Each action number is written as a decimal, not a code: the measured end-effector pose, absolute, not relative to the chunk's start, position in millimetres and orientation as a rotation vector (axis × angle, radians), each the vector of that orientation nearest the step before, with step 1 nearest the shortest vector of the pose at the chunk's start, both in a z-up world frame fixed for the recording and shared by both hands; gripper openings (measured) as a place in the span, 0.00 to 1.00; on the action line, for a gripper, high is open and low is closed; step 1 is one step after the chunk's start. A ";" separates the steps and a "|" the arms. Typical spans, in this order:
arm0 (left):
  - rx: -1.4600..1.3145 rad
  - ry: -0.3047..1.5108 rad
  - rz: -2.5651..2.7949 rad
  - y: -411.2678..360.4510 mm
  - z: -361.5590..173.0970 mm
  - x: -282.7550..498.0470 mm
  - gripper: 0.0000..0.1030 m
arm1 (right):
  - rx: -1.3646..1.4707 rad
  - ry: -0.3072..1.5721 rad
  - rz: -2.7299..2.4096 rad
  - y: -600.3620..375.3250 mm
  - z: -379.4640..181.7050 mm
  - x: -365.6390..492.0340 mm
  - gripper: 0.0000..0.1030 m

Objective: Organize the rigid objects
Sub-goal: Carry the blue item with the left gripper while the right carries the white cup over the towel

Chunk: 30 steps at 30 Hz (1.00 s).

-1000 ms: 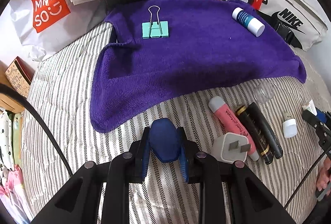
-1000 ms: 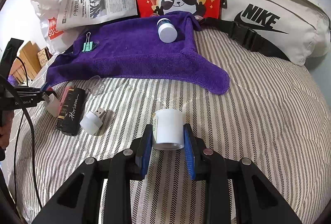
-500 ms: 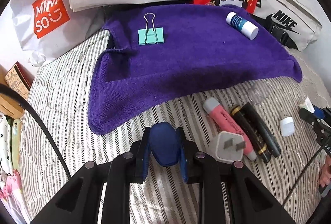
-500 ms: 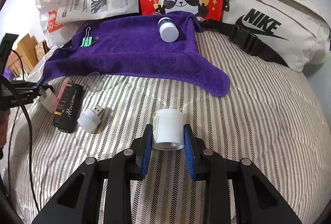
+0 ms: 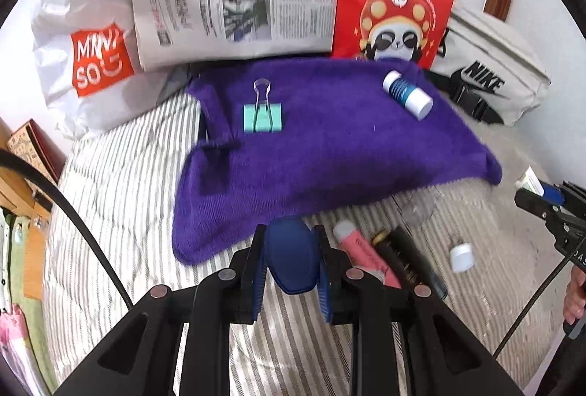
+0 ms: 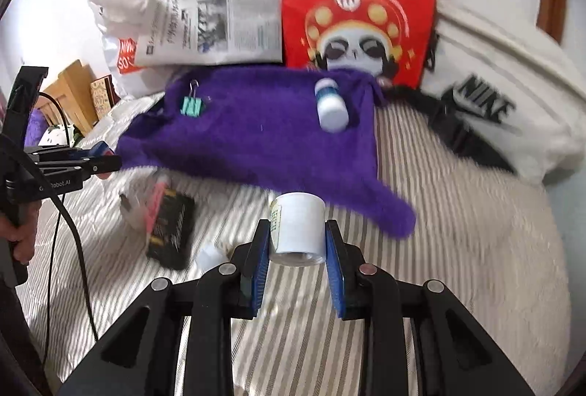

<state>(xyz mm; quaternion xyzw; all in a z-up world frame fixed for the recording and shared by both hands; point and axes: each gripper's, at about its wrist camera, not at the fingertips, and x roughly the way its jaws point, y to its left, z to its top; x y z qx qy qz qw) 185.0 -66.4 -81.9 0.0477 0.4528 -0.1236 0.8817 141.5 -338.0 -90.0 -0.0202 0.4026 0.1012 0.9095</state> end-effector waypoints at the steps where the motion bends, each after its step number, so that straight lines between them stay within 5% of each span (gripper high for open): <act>1: 0.095 0.939 -0.260 -65.9 -77.3 188.8 0.22 | -0.056 0.825 0.211 -334.7 -83.0 147.5 0.28; 17: 0.061 0.907 -0.272 -63.9 -42.0 283.9 0.22 | -0.017 0.850 0.274 -328.1 -48.2 272.4 0.28; 30: 0.063 0.978 -0.260 -63.0 -79.9 315.3 0.22 | -0.008 0.949 0.321 -343.2 -84.6 300.3 0.28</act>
